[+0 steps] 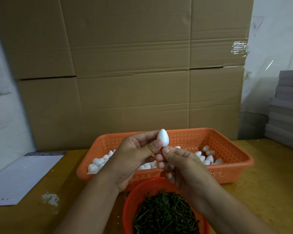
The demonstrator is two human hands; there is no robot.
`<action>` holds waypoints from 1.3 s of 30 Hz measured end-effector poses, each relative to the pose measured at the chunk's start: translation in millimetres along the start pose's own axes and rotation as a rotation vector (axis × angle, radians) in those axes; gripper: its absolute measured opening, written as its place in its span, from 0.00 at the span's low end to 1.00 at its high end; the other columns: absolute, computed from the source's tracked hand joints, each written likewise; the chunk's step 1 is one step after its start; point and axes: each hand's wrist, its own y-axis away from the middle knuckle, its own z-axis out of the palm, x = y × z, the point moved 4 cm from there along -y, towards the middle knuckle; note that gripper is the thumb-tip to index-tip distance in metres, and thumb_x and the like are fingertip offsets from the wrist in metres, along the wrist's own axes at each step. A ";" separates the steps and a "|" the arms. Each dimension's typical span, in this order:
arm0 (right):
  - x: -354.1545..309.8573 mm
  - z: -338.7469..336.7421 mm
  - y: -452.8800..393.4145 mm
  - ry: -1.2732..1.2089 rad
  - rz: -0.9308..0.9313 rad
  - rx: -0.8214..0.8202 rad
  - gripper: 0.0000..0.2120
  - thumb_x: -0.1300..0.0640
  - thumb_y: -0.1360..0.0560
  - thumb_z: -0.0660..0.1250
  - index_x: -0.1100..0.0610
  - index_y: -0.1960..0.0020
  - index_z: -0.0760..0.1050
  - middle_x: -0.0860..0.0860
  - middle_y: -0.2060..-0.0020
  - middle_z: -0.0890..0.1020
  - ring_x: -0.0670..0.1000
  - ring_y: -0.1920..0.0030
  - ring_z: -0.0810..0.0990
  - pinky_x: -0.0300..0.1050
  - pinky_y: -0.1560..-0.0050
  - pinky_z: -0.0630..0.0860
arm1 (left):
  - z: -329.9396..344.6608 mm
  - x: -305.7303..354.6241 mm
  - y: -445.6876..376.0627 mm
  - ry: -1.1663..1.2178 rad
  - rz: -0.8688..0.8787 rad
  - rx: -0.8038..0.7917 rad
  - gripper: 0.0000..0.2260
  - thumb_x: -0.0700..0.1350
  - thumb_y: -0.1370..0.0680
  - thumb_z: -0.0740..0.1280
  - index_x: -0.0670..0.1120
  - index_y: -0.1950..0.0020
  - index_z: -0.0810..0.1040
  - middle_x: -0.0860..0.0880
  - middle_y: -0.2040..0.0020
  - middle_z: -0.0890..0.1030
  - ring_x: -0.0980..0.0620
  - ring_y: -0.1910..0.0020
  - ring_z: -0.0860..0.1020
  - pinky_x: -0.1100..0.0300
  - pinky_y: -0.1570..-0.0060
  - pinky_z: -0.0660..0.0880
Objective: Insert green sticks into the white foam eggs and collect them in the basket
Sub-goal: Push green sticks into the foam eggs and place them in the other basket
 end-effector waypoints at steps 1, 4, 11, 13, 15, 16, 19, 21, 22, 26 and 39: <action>0.5 0.3 0.0 -0.007 0.003 -0.002 0.08 0.56 0.22 0.66 0.60 0.53 0.81 0.51 0.65 0.83 0.42 0.68 0.79 0.33 0.72 0.72 | 0.1 0.1 0.1 0.001 0.001 -0.006 0.17 0.48 0.28 0.73 0.45 0.40 0.84 0.47 0.55 0.85 0.54 0.57 0.83 0.62 0.56 0.79; 0.9 2.0 -0.3 -0.034 0.000 -0.013 0.08 0.56 0.23 0.67 0.60 0.54 0.81 0.52 0.65 0.83 0.42 0.68 0.79 0.33 0.73 0.72 | 0.1 0.3 0.3 0.019 -0.001 -0.018 0.16 0.48 0.29 0.74 0.46 0.41 0.85 0.46 0.56 0.85 0.55 0.58 0.83 0.63 0.56 0.79; -4.3 2.0 1.9 -0.008 -0.063 -0.033 0.08 0.54 0.26 0.70 0.58 0.54 0.83 0.53 0.61 0.84 0.44 0.65 0.80 0.35 0.71 0.71 | -1.6 0.9 -0.1 0.016 -0.008 0.025 0.18 0.48 0.27 0.72 0.44 0.39 0.83 0.42 0.51 0.82 0.48 0.53 0.79 0.59 0.51 0.80; -6.2 1.6 2.5 0.042 -0.092 -0.025 0.08 0.54 0.26 0.70 0.58 0.52 0.83 0.53 0.59 0.85 0.44 0.64 0.80 0.35 0.71 0.71 | -2.4 2.3 0.3 0.038 -0.012 0.028 0.18 0.48 0.26 0.72 0.43 0.39 0.83 0.41 0.52 0.81 0.47 0.53 0.79 0.58 0.50 0.79; -7.5 1.2 3.1 0.107 -0.122 -0.008 0.07 0.55 0.24 0.70 0.58 0.53 0.84 0.53 0.61 0.84 0.44 0.65 0.80 0.36 0.70 0.71 | -2.6 2.9 0.3 0.024 -0.008 0.028 0.19 0.48 0.27 0.72 0.43 0.38 0.83 0.43 0.53 0.82 0.49 0.54 0.78 0.57 0.50 0.78; -7.9 0.7 3.2 0.127 -0.133 0.003 0.07 0.56 0.24 0.69 0.57 0.54 0.84 0.53 0.61 0.84 0.44 0.65 0.79 0.36 0.69 0.71 | -2.3 3.1 0.3 0.009 -0.006 0.025 0.19 0.49 0.27 0.72 0.44 0.38 0.82 0.44 0.53 0.82 0.50 0.55 0.78 0.57 0.50 0.77; -9.8 -0.5 4.0 0.140 -0.160 0.039 0.07 0.57 0.23 0.68 0.56 0.56 0.84 0.53 0.62 0.84 0.45 0.65 0.79 0.37 0.68 0.71 | -0.8 5.3 1.8 -0.007 0.003 0.021 0.20 0.52 0.27 0.72 0.49 0.37 0.82 0.45 0.50 0.84 0.52 0.54 0.80 0.60 0.54 0.77; -10.6 -1.6 4.9 0.130 -0.179 0.076 0.07 0.58 0.23 0.69 0.55 0.58 0.84 0.53 0.63 0.84 0.45 0.65 0.79 0.37 0.69 0.72 | -2.4 7.4 2.7 0.011 0.016 0.057 0.20 0.53 0.29 0.73 0.51 0.37 0.82 0.44 0.47 0.85 0.53 0.52 0.82 0.63 0.56 0.78; -10.3 -2.0 5.2 0.129 -0.184 0.098 0.07 0.58 0.24 0.70 0.54 0.59 0.85 0.53 0.63 0.84 0.45 0.66 0.79 0.37 0.70 0.72 | -3.7 8.3 2.9 0.022 0.026 0.084 0.20 0.53 0.29 0.74 0.52 0.37 0.82 0.44 0.45 0.85 0.53 0.51 0.82 0.64 0.56 0.78; -6.0 -2.8 5.8 0.160 -0.193 0.169 0.04 0.58 0.26 0.72 0.56 0.58 0.85 0.55 0.63 0.85 0.46 0.66 0.80 0.37 0.70 0.72 | -4.2 10.7 3.5 0.010 0.070 0.119 0.18 0.52 0.30 0.78 0.54 0.41 0.83 0.46 0.44 0.85 0.54 0.48 0.83 0.64 0.56 0.79; -11.0 3.2 10.6 0.218 -0.262 0.119 0.08 0.57 0.25 0.70 0.60 0.58 0.84 0.56 0.63 0.85 0.46 0.67 0.79 0.36 0.70 0.72 | -3.6 12.9 4.2 0.038 0.051 0.082 0.13 0.46 0.31 0.78 0.50 0.47 0.85 0.41 0.48 0.86 0.48 0.51 0.85 0.59 0.50 0.80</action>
